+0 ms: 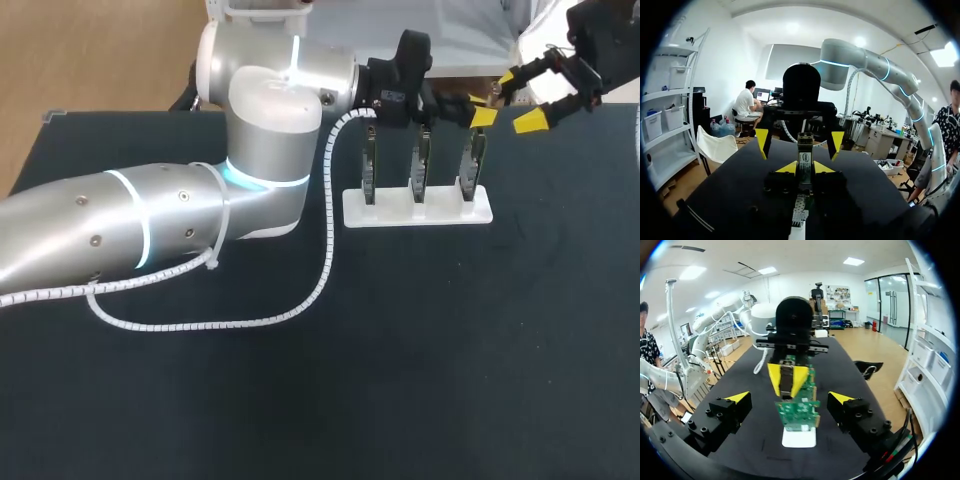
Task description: Pick up the optical module with the left hand, and insert it into the network port with the right hand.
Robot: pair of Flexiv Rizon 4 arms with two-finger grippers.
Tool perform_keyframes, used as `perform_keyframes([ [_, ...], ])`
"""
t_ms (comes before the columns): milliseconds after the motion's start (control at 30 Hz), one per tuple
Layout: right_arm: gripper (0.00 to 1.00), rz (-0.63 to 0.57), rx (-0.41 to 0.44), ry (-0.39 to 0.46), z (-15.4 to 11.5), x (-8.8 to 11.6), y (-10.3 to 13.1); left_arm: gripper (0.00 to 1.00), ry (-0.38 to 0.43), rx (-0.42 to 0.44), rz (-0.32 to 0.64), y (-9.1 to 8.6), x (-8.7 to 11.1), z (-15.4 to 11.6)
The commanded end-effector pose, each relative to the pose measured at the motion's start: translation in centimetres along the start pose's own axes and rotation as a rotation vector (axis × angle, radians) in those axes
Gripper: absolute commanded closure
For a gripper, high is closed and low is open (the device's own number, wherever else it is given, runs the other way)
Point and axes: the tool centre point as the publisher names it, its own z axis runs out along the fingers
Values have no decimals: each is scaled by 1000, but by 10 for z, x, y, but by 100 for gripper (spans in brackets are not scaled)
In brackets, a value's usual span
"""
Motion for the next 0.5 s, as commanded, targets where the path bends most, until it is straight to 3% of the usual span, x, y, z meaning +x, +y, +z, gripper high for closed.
perform_keyframes([
  [33,0,-5,35,5,-15,-1,2,100,-2,-4,1,-2,0,0],
  [200,0,-22,79,17,-27,-7,0,100,-2,-4,1,-2,0,0],
  [333,0,-23,125,-33,-35,-24,4,100,-2,-4,1,-2,0,0],
  [500,0,-20,87,-77,-29,-37,19,100,-2,-4,1,-2,0,0],
])
